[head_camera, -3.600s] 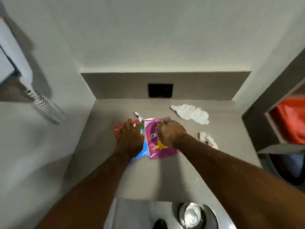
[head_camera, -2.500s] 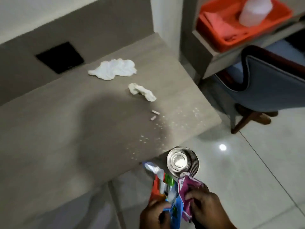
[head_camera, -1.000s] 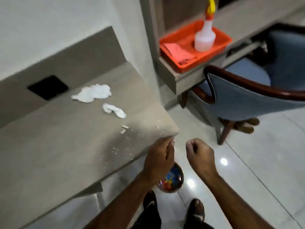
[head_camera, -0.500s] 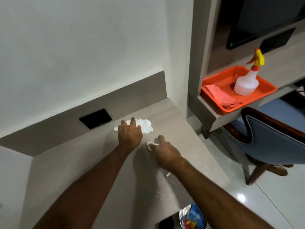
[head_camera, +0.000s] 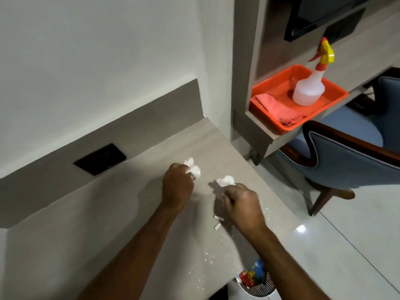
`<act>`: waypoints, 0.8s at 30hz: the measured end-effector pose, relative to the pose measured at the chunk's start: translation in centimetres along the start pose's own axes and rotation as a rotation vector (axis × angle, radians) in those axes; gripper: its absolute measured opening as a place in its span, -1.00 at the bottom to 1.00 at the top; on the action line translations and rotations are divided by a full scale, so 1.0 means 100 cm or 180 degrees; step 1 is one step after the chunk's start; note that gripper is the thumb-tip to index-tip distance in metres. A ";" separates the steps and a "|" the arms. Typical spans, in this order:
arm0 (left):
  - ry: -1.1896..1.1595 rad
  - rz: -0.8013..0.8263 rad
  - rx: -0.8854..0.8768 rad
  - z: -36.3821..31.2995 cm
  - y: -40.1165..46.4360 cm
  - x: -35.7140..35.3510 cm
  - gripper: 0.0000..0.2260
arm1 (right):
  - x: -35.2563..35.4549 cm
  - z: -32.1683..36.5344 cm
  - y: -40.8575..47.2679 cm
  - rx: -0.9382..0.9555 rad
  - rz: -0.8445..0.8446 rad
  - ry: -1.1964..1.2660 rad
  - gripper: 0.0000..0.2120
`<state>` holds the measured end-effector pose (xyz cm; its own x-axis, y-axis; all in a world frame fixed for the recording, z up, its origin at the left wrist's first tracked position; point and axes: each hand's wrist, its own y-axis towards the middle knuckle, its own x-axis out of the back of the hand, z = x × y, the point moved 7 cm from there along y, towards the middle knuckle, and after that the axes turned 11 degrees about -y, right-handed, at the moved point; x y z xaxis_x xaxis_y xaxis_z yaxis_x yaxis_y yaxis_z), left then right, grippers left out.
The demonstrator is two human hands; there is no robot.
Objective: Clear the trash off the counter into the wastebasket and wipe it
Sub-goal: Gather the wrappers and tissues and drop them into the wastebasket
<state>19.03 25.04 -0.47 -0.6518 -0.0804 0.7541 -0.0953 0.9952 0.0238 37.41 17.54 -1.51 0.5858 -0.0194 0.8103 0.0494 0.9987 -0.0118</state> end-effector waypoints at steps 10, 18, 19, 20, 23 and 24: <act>-0.0598 0.1516 -0.0835 -0.087 -0.288 -0.166 -0.81 | 0.038 -0.216 -0.202 -0.2327 -0.1103 0.0358 -0.61; 0.0387 0.1902 0.0693 0.088 -0.315 -0.350 -0.78 | -0.176 -0.370 -0.257 -0.2693 0.0793 0.0510 -0.93; 0.0517 0.1974 0.0775 0.107 -0.311 -0.368 -0.78 | -0.195 -0.381 -0.258 -0.2751 0.0840 0.0619 -0.92; 0.0624 0.2057 0.0834 0.126 -0.309 -0.387 -0.79 | -0.217 -0.393 -0.260 -0.2848 0.0898 0.0741 -0.89; 0.0688 0.2127 0.1015 0.173 -0.303 -0.432 -0.81 | -0.279 -0.419 -0.262 -0.3050 0.1128 0.1211 -0.79; 0.0671 0.2130 0.1089 0.185 -0.300 -0.443 -0.81 | -0.296 -0.424 -0.262 -0.3127 0.1167 0.1381 -0.77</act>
<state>36.88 -2.33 -46.70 -0.4991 0.5773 0.6462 0.0187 0.7527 -0.6581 53.10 -10.02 -50.02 0.9171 0.0611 0.3940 0.3186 0.4819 -0.8163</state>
